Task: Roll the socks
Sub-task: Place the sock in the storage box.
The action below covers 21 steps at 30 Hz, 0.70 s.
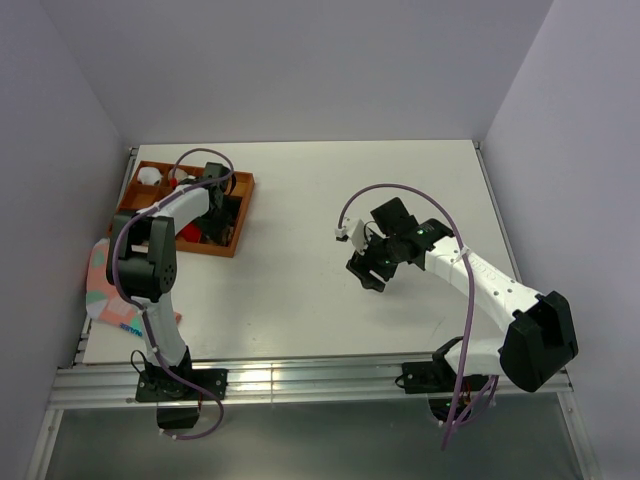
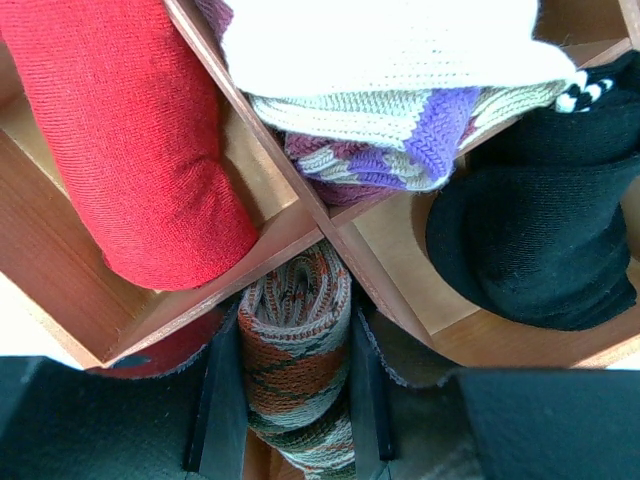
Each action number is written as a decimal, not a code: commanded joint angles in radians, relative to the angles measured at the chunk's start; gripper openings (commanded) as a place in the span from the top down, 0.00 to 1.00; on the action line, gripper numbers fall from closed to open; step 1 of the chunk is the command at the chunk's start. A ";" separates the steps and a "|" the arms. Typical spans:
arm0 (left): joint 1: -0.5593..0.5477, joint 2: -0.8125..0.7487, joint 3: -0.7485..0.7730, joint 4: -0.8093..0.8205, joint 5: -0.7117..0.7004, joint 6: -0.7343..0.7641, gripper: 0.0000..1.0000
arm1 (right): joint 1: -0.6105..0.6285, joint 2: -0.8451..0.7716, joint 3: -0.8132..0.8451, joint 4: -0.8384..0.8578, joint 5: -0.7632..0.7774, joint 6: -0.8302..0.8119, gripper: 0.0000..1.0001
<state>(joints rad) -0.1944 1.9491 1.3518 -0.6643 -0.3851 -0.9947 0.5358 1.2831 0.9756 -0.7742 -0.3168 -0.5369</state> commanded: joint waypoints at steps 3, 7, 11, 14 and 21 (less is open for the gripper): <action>-0.045 0.074 -0.068 -0.069 0.106 -0.039 0.63 | -0.005 -0.004 0.032 -0.013 -0.010 -0.006 0.28; -0.045 0.054 -0.057 -0.075 0.104 -0.032 0.56 | -0.005 0.002 0.034 -0.011 -0.011 -0.005 0.28; -0.045 0.050 -0.048 -0.084 0.091 -0.030 0.52 | -0.005 -0.001 0.031 -0.011 -0.013 -0.008 0.28; -0.045 0.039 -0.054 -0.072 0.089 -0.033 0.50 | -0.005 -0.001 0.029 -0.014 -0.010 -0.009 0.28; -0.045 -0.012 -0.043 -0.066 0.083 -0.019 0.47 | -0.005 0.002 0.026 -0.014 -0.008 -0.009 0.28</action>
<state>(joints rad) -0.2008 1.9285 1.3396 -0.6739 -0.4015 -1.0176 0.5358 1.2831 0.9756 -0.7795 -0.3218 -0.5400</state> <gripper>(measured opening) 0.525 0.721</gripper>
